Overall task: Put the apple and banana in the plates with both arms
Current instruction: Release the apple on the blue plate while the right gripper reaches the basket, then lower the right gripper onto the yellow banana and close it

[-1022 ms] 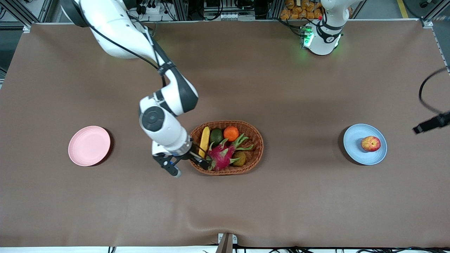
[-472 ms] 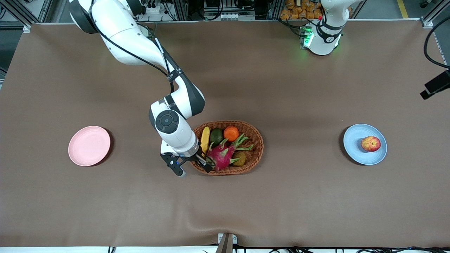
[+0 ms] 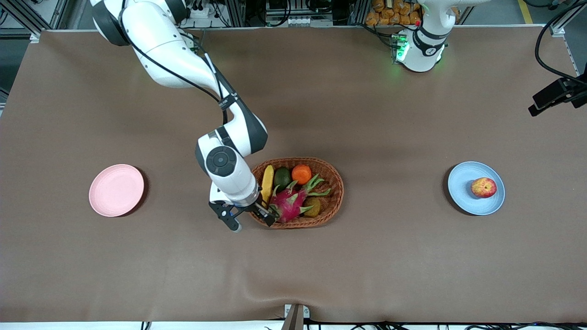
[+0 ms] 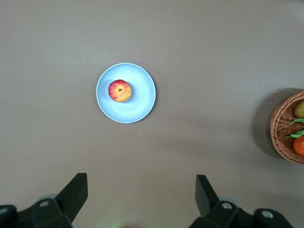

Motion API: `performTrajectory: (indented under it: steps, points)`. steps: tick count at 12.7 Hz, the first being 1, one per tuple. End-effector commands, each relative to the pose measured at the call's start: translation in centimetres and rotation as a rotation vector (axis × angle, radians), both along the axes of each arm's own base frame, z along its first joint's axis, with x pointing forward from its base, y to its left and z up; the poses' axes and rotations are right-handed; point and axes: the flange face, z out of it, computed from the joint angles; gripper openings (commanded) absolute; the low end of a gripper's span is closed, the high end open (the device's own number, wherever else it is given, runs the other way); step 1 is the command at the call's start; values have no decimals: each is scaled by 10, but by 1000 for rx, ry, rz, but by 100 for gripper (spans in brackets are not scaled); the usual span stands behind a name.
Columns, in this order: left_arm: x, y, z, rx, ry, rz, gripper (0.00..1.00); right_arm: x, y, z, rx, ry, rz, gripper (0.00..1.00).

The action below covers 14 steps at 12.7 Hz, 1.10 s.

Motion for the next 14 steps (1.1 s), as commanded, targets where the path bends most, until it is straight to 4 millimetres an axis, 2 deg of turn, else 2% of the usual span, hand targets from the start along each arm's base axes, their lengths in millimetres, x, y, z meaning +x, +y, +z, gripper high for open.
performTrajectory:
  steps: [1,3,4,9,10,13,14]
  points:
    - [-14,-4,4,6,19,-14,100,-2,11,-6,-37,-11,-7,94]
    - [-19,-3,4,6,20,-17,100,-7,17,-9,-72,-25,26,76]
    - [-20,-2,4,6,20,-17,100,-7,16,-9,-78,-28,29,74]
    - [-33,5,7,3,22,-36,100,-3,11,-14,-81,-28,22,73]
    - [-33,3,7,4,21,-39,100,-3,11,-14,-80,-29,23,69]
    - [-33,1,6,8,24,-42,100,-3,11,-14,-83,-33,27,37]
    - [-34,-1,7,8,23,-46,100,-4,12,-14,-93,-39,36,33]
